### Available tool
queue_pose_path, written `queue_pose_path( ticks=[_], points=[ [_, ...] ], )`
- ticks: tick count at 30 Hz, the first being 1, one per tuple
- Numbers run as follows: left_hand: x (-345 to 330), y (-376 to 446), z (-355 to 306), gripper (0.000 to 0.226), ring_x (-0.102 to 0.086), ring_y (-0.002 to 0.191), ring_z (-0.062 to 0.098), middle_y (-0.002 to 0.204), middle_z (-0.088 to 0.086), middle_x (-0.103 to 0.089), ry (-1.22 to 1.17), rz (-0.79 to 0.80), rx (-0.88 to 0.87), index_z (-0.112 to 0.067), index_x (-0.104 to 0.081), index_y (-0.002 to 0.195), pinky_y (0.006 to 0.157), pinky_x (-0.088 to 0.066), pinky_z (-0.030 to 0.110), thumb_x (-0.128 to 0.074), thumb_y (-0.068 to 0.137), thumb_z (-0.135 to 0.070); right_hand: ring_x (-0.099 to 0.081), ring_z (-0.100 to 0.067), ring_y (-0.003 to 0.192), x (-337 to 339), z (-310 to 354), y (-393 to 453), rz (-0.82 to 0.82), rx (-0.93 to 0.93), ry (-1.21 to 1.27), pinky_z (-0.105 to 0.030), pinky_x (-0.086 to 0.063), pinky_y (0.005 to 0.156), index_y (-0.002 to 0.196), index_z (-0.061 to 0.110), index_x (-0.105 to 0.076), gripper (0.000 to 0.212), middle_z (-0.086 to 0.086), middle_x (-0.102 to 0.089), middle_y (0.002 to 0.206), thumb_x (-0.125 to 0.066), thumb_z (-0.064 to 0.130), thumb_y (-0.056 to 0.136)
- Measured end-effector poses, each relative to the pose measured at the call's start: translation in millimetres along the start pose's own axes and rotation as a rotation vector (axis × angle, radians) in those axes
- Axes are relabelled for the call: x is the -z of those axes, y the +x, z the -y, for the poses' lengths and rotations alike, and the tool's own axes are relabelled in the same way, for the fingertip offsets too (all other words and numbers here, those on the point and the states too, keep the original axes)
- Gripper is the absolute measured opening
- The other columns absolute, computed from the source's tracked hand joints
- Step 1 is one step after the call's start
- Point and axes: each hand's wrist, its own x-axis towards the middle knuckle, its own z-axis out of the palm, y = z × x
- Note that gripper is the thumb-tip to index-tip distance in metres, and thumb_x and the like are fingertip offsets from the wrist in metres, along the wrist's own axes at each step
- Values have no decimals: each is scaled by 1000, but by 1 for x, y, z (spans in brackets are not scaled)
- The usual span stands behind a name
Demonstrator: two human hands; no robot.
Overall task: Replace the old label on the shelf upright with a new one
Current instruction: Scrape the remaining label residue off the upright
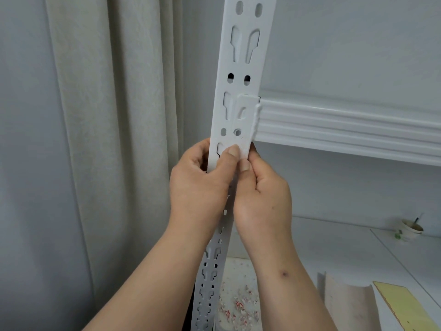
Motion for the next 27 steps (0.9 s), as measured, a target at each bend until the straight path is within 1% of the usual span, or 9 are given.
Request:
queue_pose_path(
  ticks=[3,5,8,11,16,19,21,23,27],
  points=[
    [-2,1,-3,7,-70,71,8,83,-7,-77,5,-27,29,-27,-72,81,65,-58,22,-70,88,-24,-62,-7,111,-2,-2,0,-2,-7,0,-35,-51,95,129,32,-58,33,9,-68,119,-40,29,101],
    [-4,1,-5,7,-72,71,13,81,-4,-77,-1,-41,63,-22,-71,82,69,-60,30,-70,86,-28,-63,-7,108,-2,-2,0,5,-14,-9,-34,-52,93,128,34,-58,32,9,-69,117,-39,32,101],
    [-7,2,-8,19,-71,71,12,74,-3,-76,-14,-37,99,-18,-71,89,71,-59,36,-69,86,-37,-64,-10,107,-1,-2,0,22,-23,-17,-36,-53,91,128,35,-57,32,8,-69,116,-39,34,101],
    [-9,2,-9,27,-74,77,14,76,-7,-77,-7,-44,109,-18,-70,94,77,-61,39,-71,83,-42,-64,-10,107,0,-2,1,26,-20,-27,-36,-53,92,129,35,-56,33,8,-69,117,-38,34,101],
    [-9,2,-8,14,-74,76,14,78,-7,-77,15,-55,106,-21,-70,90,70,-61,31,-72,83,-33,-63,-9,108,-1,-2,0,23,-25,-28,-36,-52,93,128,34,-57,33,8,-69,117,-38,36,101],
    [-4,0,-5,7,-74,81,18,84,-4,-77,2,-29,106,-22,-72,92,70,-60,33,-70,85,-25,-64,-9,106,1,-2,0,20,-18,-38,-35,-52,92,129,34,-56,33,9,-69,115,-38,32,101],
    [-1,-2,-3,10,-74,86,20,88,-4,-78,-2,12,85,-25,-73,94,74,-61,35,-69,88,-19,-64,-8,105,2,-1,-1,23,-6,-41,-34,-52,91,131,37,-54,34,11,-69,116,-38,30,101],
    [3,-2,-2,16,-74,90,20,91,-5,-78,-23,50,65,-28,-73,94,77,-60,33,-67,89,-14,-64,-8,105,2,-1,-1,27,3,-52,-33,-52,91,132,39,-52,35,12,-68,116,-38,29,101],
    [4,-2,-1,19,-74,91,21,90,-6,-78,-45,50,51,-32,-73,85,79,-60,33,-69,88,-14,-62,-8,108,2,-1,-2,18,8,-62,-33,-51,93,134,38,-51,37,11,-67,119,-38,29,101]
  ],
)
